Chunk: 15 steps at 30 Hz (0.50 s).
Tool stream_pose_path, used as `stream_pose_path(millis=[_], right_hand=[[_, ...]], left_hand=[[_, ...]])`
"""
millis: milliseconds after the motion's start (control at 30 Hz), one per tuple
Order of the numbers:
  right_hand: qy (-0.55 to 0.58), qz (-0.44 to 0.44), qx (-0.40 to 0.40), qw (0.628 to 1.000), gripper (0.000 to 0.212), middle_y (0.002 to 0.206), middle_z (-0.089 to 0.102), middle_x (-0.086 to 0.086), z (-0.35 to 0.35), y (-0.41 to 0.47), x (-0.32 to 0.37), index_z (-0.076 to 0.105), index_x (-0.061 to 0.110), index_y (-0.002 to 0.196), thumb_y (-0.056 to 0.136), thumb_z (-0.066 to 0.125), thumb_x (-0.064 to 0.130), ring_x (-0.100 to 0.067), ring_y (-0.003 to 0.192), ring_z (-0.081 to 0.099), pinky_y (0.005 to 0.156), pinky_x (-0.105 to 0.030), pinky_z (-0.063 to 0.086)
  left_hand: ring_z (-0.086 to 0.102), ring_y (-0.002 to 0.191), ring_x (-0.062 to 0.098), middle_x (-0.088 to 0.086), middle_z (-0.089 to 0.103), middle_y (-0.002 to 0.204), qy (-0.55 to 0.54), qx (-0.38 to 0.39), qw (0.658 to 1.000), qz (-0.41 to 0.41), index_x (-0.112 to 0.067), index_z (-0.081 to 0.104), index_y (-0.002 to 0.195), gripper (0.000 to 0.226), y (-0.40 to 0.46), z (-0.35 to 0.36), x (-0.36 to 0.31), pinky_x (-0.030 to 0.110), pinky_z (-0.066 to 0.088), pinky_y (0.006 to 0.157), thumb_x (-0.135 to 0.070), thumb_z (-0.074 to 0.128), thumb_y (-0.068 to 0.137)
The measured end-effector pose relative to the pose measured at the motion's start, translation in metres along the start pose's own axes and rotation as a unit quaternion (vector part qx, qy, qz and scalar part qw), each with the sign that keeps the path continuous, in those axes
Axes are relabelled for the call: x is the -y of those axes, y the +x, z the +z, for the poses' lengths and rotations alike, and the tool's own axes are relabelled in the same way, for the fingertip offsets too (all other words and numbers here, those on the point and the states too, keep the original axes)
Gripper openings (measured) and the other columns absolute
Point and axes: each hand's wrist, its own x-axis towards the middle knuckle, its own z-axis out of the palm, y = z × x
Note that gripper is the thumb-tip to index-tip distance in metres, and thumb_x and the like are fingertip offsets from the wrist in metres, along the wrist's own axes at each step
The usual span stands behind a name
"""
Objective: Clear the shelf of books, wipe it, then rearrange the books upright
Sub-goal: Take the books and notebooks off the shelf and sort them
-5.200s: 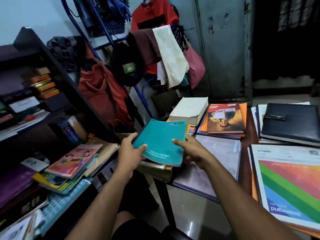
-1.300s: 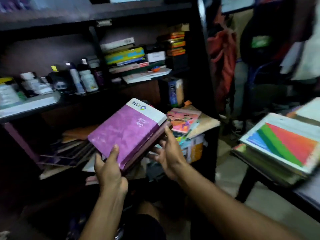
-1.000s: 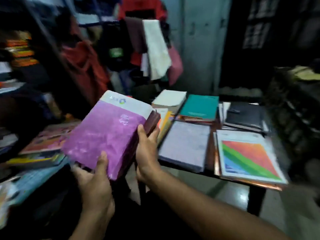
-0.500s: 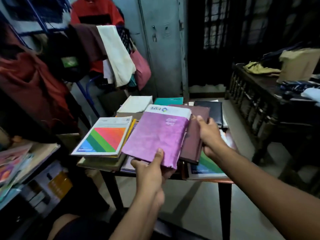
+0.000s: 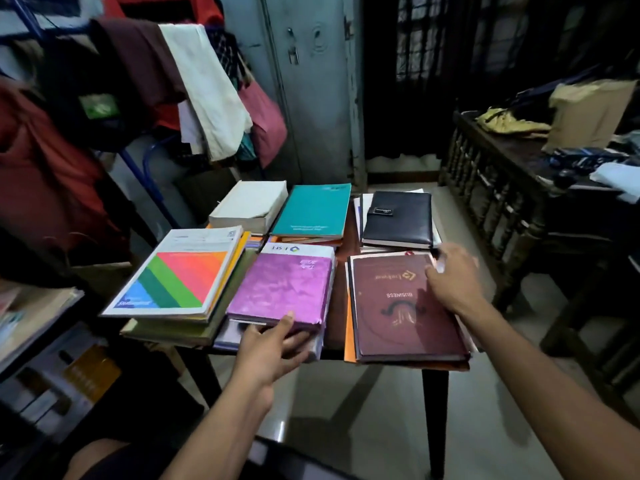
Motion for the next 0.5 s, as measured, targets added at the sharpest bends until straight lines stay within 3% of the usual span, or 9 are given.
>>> stream_pose_path(millis=[100,233,333,500], right_hand=[[-0.002,-0.096,-0.015,0.995,0.059,0.146,0.048,-0.013,-0.003,-0.015,0.028,0.047,0.010,0.145,0.091,0.057,0.029,-0.032,0.138,0.039,0.118,-0.043,0.025],[0.009,-0.207,0.130,0.970,0.052,0.140,0.049,-0.005,0.029,-0.053,0.083,0.051,0.019,0.142,0.093,0.066,0.028,-0.023,0.135,0.037,0.114,-0.032,0.025],[0.033,-0.294,0.205,0.933,0.049,0.136,0.051,-0.005,0.063,-0.080,0.135,0.053,0.023,0.138,0.092,0.067,0.033,-0.022,0.131,0.041,0.114,-0.033,0.031],[0.083,-0.446,0.302,0.838,0.042,0.127,0.059,0.000,0.124,-0.139,0.242,0.059,0.022,0.129,0.091,0.071,0.033,-0.014,0.121,0.052,0.102,-0.024,0.038]], left_hand=[[0.073,0.066,0.016,0.008,0.076,0.083,0.127,0.047,0.991,-0.002,-0.010,0.065,0.098,0.022,-0.007,-0.014,0.000,0.027,0.056,0.055,-0.032,0.069,0.094],[0.067,0.056,0.013,0.009,0.076,0.078,0.181,0.048,0.982,0.027,-0.009,0.067,0.095,0.022,-0.015,-0.032,-0.012,0.019,0.047,0.048,-0.030,0.065,0.097],[0.067,0.060,0.016,0.013,0.077,0.085,0.208,0.037,0.974,0.081,-0.006,0.066,0.098,0.018,-0.022,-0.059,-0.027,0.020,0.043,0.049,-0.024,0.065,0.097],[0.065,0.059,0.010,0.013,0.074,0.084,0.261,-0.069,0.944,0.193,-0.010,0.065,0.094,0.007,-0.048,-0.166,-0.064,0.019,0.043,0.049,-0.016,0.067,0.096]])
